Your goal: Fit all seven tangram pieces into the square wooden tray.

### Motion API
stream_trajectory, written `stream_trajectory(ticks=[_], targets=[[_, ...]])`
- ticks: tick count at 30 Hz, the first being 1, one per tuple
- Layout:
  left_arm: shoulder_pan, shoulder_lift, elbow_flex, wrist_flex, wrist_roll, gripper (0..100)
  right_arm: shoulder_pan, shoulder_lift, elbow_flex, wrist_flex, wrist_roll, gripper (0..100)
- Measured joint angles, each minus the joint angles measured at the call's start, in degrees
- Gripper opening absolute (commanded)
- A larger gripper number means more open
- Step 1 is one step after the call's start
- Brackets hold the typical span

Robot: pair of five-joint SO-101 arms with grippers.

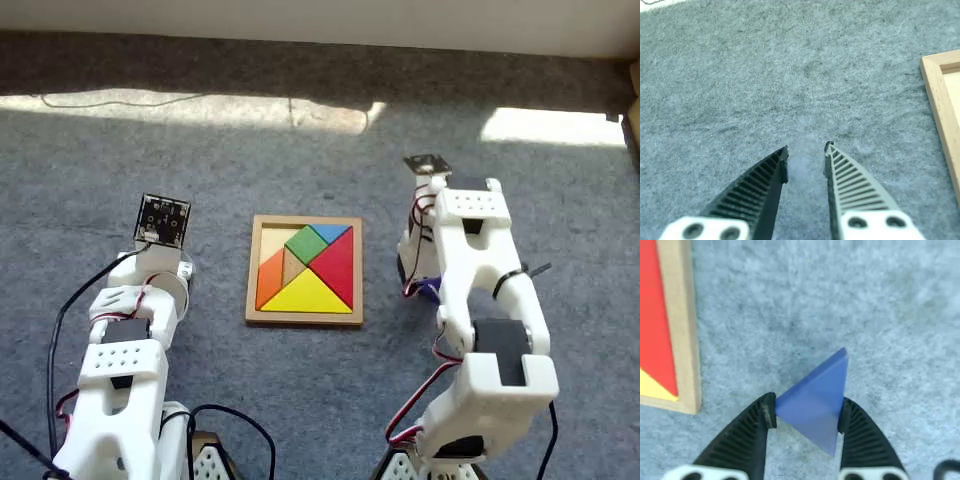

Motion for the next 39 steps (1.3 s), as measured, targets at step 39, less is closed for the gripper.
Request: stream_trajectory(ticks=[39], targets=[[0.0,0.0,0.1,0.0,0.0,14,-28.2,-5.4,0.0,-17.9,-36.8,7.4]])
